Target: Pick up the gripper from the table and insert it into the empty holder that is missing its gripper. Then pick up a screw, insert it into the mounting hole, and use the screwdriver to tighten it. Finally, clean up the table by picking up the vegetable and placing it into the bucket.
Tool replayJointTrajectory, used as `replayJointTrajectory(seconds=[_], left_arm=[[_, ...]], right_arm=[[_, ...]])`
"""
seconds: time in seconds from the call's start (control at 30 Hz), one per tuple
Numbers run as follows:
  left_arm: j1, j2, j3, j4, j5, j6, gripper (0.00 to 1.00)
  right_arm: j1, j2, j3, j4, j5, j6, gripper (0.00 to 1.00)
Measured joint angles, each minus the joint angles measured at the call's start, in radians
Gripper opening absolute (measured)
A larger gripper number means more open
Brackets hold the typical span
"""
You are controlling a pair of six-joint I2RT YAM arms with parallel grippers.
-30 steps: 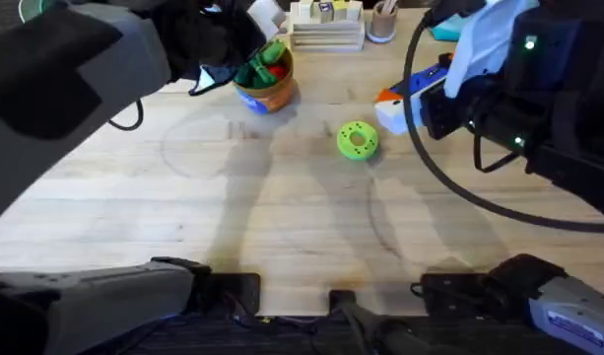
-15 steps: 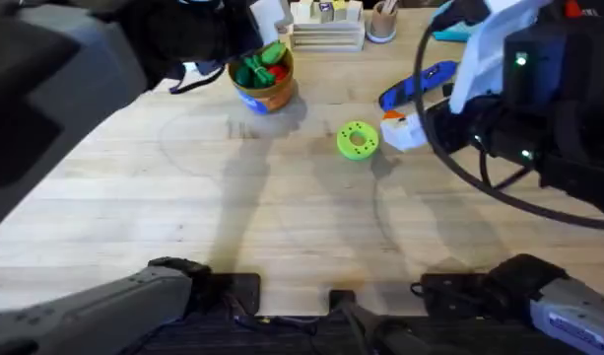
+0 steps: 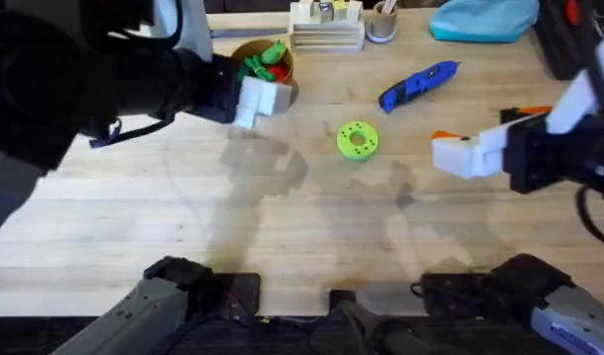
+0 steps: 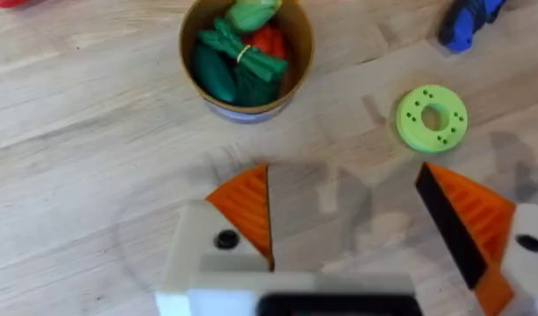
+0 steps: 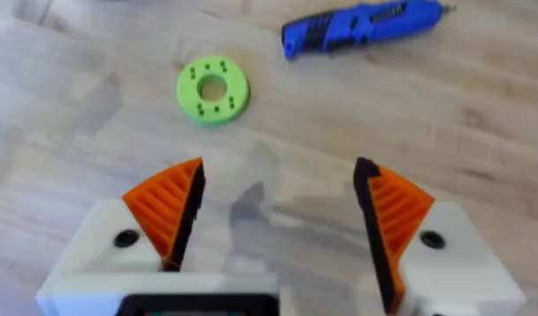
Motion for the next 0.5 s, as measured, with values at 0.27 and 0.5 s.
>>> replayJointTrajectory(seconds=[0.27, 0.5], left_arm=[[0.000, -0.052, 0.000, -0.090, 0.000, 0.065, 0.993], [0.000, -0.052, 0.000, -0.110, 0.000, 0.078, 0.993]], right_arm=[[0.000, -0.002, 0.106, -0.150, 0.000, 0.111, 0.992], [0.000, -0.002, 0.108, -0.152, 0.000, 0.144, 0.991]])
